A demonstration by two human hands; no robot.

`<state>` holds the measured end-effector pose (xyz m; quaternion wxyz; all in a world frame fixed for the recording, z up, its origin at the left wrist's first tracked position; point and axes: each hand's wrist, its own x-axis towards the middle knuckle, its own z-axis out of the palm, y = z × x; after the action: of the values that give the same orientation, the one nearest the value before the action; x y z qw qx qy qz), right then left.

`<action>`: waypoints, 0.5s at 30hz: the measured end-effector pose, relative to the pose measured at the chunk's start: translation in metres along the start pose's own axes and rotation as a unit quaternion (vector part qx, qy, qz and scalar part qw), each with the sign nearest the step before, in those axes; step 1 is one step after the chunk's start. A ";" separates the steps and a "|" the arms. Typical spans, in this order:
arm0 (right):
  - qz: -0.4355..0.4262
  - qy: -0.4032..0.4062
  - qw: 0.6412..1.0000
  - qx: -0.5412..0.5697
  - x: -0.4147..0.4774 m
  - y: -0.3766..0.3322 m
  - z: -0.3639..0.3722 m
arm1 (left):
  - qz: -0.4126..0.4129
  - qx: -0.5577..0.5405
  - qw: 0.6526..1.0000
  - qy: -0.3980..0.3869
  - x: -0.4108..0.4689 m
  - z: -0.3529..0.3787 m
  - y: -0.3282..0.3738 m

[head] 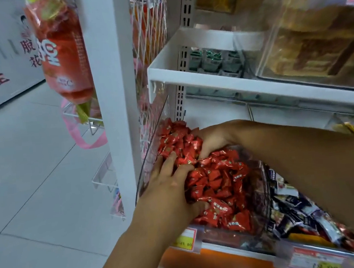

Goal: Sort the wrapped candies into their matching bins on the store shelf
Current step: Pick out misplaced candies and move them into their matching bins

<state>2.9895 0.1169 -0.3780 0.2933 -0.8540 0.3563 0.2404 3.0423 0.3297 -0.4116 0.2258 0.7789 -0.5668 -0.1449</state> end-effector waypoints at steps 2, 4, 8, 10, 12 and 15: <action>-0.034 0.014 0.999 0.010 -0.003 0.004 0.001 | 0.002 -0.004 1.000 0.002 0.000 0.000 0.000; -0.048 0.060 0.997 0.003 -0.011 0.004 -0.003 | 0.003 -0.012 1.000 0.006 0.000 0.000 0.002; -0.075 0.141 0.977 0.140 -0.032 0.002 -0.019 | -0.002 -0.006 1.000 0.016 0.000 -0.001 0.002; -0.103 0.167 0.965 0.172 -0.039 0.002 -0.026 | -0.006 0.012 1.000 0.013 -0.001 -0.001 0.000; -0.115 0.202 0.955 0.183 -0.043 0.006 -0.031 | -0.012 0.027 1.000 0.004 -0.003 -0.002 0.000; -0.083 0.206 0.958 0.180 -0.046 0.013 -0.037 | -0.019 0.025 0.999 -0.006 -0.005 -0.005 0.001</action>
<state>2.9589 0.1058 -0.3273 0.3816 -0.8445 0.3743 -0.0336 3.0424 0.3349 -0.4075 0.1996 0.7943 -0.5565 -0.1395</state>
